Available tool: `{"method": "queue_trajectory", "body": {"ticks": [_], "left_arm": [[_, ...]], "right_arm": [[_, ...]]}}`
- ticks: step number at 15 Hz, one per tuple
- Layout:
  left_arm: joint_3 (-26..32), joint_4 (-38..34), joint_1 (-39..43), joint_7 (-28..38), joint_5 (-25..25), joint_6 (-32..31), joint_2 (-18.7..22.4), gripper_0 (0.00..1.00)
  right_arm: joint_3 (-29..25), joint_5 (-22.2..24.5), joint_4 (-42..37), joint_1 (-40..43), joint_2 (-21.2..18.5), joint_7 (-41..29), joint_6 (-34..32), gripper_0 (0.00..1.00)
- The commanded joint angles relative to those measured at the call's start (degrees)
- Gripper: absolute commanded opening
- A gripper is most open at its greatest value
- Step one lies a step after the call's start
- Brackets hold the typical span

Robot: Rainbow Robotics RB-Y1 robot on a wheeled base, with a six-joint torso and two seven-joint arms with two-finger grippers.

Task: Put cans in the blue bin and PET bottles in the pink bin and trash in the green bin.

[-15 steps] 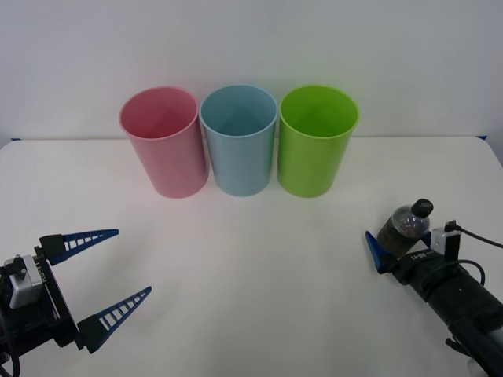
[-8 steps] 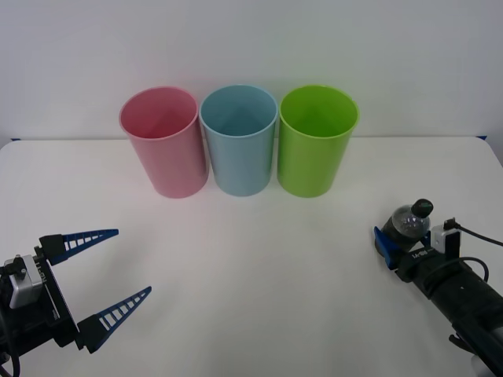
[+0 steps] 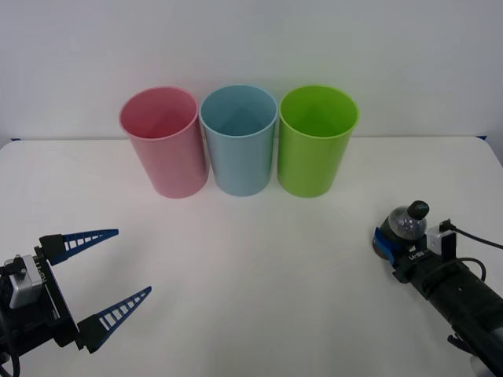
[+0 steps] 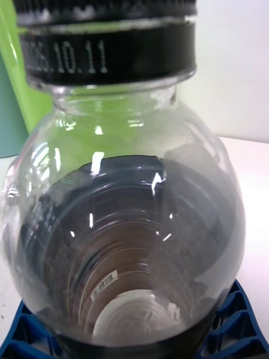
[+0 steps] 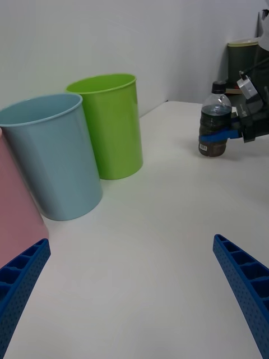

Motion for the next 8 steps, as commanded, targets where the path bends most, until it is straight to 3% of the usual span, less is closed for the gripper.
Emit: {"method": "queue_trajectory", "body": {"ticks": [1,4,8], "left_arm": [[0.0,0.0,0.0,0.0,0.0,0.0,0.0,1.0],[0.0,0.0,0.0,0.0,0.0,0.0,0.0,1.0],[0.0,0.0,0.0,0.0,0.0,0.0,0.0,1.0]], "right_arm": [[0.02,-0.25,-1.57,0.0,0.01,-0.12,-3.41,0.0],[0.02,0.1,-5.61,0.09,-0.26,-0.47,-9.12,0.0],[-0.07,1.07,-14.14,0.35,-1.93,-5.13,-10.36,0.0]]}}
